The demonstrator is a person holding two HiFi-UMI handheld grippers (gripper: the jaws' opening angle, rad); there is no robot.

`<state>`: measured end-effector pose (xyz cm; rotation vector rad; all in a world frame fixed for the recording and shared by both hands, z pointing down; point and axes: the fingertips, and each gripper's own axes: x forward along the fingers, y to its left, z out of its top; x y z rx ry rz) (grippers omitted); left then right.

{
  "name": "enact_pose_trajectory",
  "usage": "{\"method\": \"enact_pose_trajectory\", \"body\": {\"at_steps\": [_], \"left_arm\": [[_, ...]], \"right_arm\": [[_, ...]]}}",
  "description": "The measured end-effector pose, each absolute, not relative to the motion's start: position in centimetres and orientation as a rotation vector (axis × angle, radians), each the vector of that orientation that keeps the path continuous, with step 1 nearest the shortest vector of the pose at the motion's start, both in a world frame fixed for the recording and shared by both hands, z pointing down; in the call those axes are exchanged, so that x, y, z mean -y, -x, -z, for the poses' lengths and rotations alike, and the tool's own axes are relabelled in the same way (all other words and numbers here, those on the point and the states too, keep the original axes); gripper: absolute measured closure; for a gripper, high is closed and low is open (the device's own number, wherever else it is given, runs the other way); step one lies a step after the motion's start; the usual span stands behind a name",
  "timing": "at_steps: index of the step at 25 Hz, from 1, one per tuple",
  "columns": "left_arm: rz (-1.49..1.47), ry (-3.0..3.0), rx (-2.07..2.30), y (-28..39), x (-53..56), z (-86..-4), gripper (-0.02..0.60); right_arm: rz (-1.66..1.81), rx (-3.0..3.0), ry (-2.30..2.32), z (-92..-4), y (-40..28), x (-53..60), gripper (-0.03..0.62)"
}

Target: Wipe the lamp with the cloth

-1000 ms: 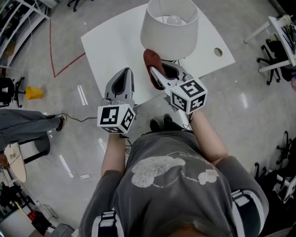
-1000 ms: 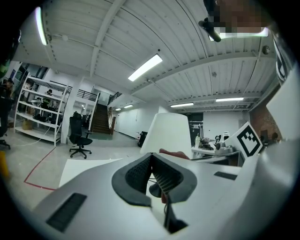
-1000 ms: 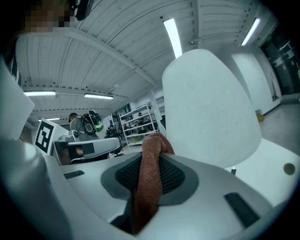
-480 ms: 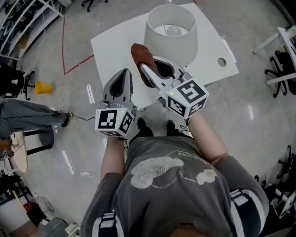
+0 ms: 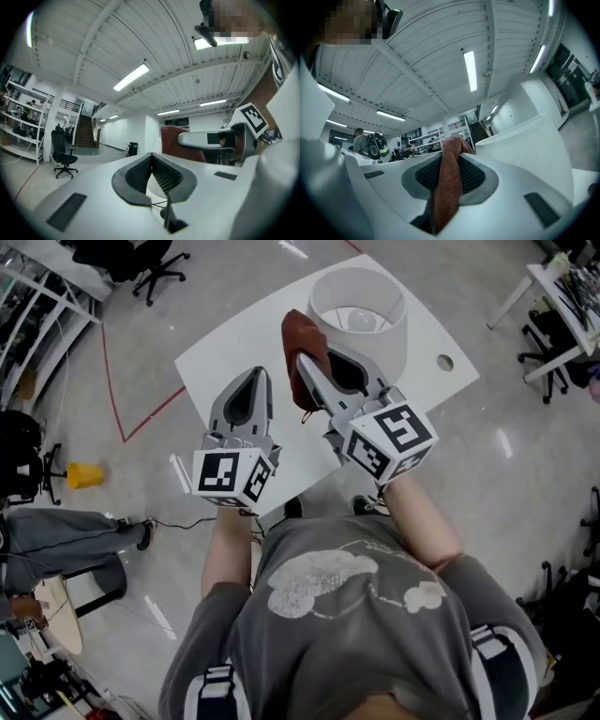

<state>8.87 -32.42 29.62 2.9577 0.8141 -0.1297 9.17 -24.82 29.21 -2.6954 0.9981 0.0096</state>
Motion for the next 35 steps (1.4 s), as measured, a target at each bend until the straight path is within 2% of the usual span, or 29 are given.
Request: {"method": "enact_pose_trajectory", "body": {"at_steps": [8,22,29,35], "left_arm": [[0.151,-2.854,-1.048,-12.1,34.3,-29.6,0.574],[-0.028,-2.755,-1.128,-11.9,39.0,-34.8,0.574],[-0.116,-2.756,-1.142,-11.5,40.0,-37.0,0.574],[-0.119,-2.793,-1.153,-11.0,37.8,-36.4,0.574]], "right_arm": [[-0.040,-0.609,2.839,-29.1,-11.7,23.9,0.508],[0.224,-0.280,2.821,-38.5,-11.3,23.7,0.508],[0.369,-0.232,2.796,-43.2,-11.0,24.6,0.508],[0.375,-0.322,2.784,-42.9,-10.5,25.4,0.508]]}}
